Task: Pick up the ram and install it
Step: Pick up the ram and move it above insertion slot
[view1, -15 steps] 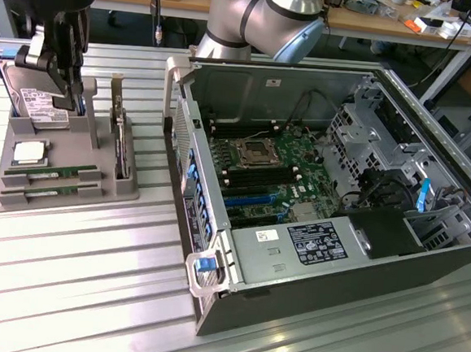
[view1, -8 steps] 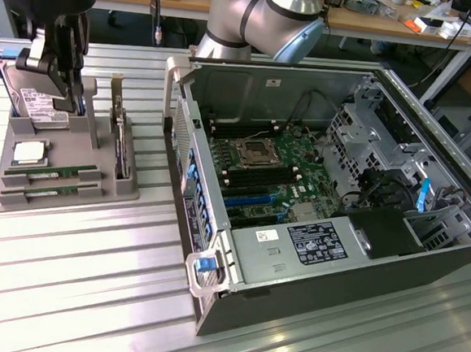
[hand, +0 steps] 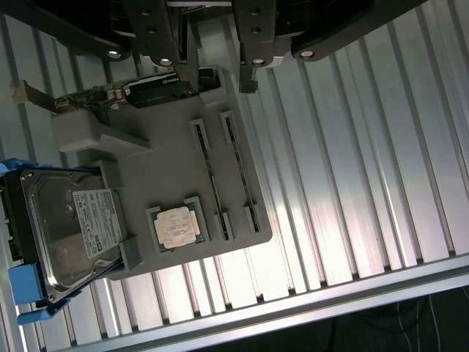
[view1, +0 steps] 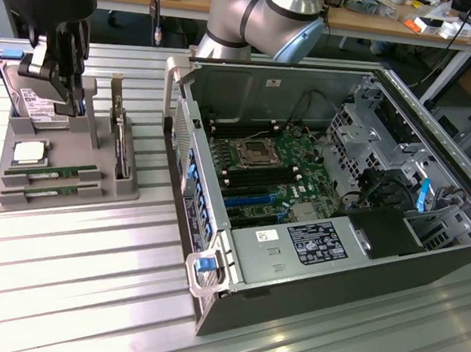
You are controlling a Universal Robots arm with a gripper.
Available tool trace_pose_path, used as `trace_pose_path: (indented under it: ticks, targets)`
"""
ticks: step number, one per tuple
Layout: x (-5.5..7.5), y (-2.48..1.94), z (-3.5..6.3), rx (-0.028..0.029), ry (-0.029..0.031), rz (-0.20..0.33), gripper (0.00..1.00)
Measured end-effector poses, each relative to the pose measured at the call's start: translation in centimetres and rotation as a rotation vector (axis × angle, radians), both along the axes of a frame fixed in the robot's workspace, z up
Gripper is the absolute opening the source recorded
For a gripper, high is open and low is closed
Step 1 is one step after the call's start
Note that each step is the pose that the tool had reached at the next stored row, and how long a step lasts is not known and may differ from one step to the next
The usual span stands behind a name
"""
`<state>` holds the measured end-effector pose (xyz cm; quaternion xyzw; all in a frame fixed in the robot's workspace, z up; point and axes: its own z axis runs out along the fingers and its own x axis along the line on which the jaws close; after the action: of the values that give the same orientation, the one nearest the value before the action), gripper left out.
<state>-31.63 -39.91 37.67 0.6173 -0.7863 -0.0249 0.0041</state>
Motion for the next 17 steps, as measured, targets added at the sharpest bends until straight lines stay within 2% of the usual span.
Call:
trace_pose_path:
  ticks: [17]
  targets:
    - [0.00,-0.01,-0.94,0.0000,0.0000,0.004,0.36]
